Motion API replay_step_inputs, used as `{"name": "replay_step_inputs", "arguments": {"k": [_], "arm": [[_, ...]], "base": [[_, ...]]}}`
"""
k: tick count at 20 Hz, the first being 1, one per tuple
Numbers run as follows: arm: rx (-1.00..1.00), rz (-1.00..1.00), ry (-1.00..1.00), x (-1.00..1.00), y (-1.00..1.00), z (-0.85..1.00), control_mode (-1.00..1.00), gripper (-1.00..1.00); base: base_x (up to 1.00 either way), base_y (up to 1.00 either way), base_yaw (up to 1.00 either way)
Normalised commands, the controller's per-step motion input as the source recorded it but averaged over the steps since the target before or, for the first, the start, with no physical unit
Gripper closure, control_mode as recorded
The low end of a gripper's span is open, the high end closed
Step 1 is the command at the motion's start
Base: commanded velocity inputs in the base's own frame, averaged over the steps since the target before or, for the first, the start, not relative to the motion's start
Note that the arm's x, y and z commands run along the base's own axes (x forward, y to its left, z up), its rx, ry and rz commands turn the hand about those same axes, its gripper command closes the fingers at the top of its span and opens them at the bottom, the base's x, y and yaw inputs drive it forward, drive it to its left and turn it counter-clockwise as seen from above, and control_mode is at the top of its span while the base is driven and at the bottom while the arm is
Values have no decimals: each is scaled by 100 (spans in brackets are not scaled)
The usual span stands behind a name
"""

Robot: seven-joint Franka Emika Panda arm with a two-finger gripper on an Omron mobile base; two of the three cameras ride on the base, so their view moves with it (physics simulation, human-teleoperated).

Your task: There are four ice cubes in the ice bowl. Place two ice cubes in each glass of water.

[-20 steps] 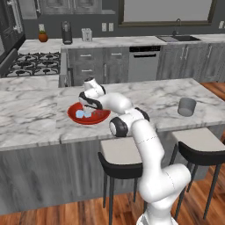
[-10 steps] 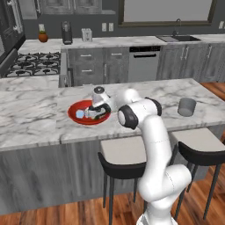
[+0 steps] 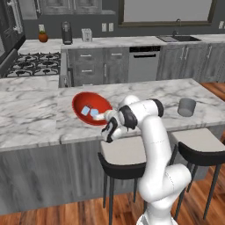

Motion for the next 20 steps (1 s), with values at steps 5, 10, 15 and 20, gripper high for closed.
{"name": "replay_step_inputs", "arguments": {"k": [5, 10, 15, 20], "arm": [[-11, -25, 43, -14, 46, -60, -100, -100], [-10, -25, 43, -14, 44, -47, -100, 100], [-8, -24, 51, -9, 53, -24, -100, 100], [0, -11, 52, -2, 58, 22, -100, 100]], "base": [[0, 0, 0], [0, 0, 0], [0, 0, 0], [0, 0, 0]]}}
